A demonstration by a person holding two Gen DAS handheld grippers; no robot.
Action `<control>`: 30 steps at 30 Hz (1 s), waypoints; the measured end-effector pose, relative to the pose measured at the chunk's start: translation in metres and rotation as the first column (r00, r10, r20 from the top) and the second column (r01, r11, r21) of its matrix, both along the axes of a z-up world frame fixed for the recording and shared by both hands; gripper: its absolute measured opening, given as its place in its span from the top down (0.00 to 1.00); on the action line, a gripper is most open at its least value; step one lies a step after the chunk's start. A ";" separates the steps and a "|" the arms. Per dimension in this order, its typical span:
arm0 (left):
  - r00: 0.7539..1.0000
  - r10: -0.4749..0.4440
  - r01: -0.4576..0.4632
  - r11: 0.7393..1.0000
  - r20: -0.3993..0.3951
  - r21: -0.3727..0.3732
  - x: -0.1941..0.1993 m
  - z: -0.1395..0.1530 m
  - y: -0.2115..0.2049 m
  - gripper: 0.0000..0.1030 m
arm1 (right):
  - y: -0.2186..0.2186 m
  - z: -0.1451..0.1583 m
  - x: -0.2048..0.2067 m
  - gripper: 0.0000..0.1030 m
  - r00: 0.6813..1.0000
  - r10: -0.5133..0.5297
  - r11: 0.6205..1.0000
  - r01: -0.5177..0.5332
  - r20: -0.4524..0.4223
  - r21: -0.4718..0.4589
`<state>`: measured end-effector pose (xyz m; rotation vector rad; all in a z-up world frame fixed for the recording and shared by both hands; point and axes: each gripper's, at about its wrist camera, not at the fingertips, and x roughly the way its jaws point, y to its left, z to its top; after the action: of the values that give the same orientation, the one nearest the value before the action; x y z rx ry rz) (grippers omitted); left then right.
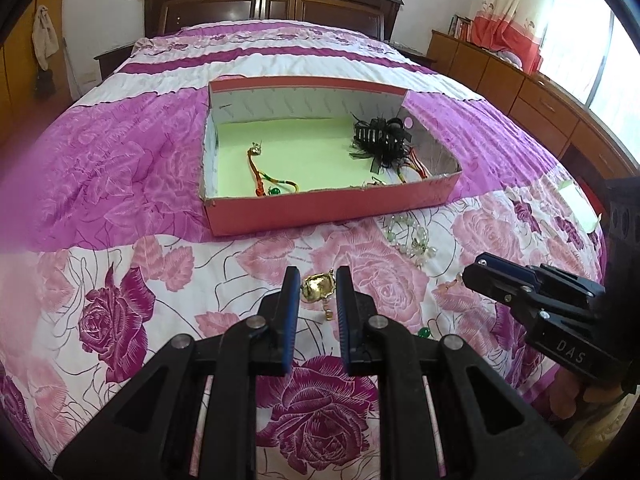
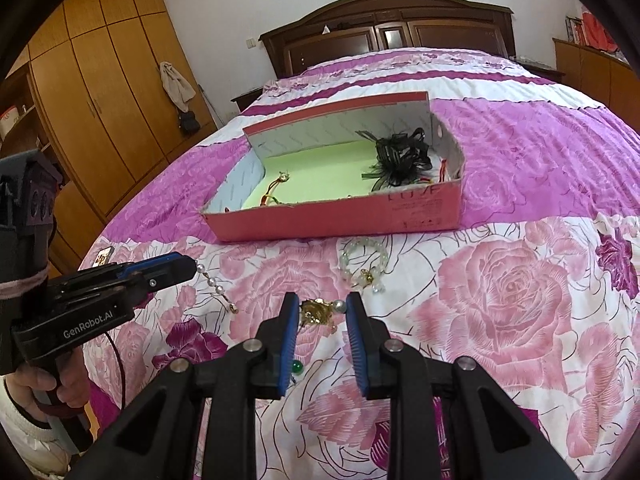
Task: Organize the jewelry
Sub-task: 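Carry the earring with the right tool while the left tool carries its earring over the box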
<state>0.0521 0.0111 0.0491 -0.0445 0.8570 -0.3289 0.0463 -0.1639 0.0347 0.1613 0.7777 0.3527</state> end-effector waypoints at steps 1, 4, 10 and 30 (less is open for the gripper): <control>1.000 0.001 -0.001 1.000 0.002 -0.001 0.000 0.001 0.000 0.91 | 0.000 0.001 0.000 0.74 1.000 -0.001 1.000 0.001 0.002 -0.002; 1.000 0.004 -0.004 1.000 0.010 -0.004 0.001 0.003 0.000 0.91 | 0.000 0.003 0.000 0.74 1.000 -0.001 1.000 0.001 0.012 -0.008; 0.999 0.014 -0.014 1.000 0.029 -0.016 0.003 0.009 0.001 0.91 | 0.002 0.011 0.002 0.74 0.999 0.003 1.000 -0.002 0.045 -0.021; 0.991 0.044 -0.039 0.999 0.128 -0.035 0.024 0.037 -0.004 0.91 | 0.008 0.044 0.022 0.74 0.988 0.009 0.999 -0.002 0.155 -0.051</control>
<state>0.0758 0.0068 0.0866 -0.0703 0.7225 -0.3032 0.0684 -0.1561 0.0788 0.0832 0.6322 0.3464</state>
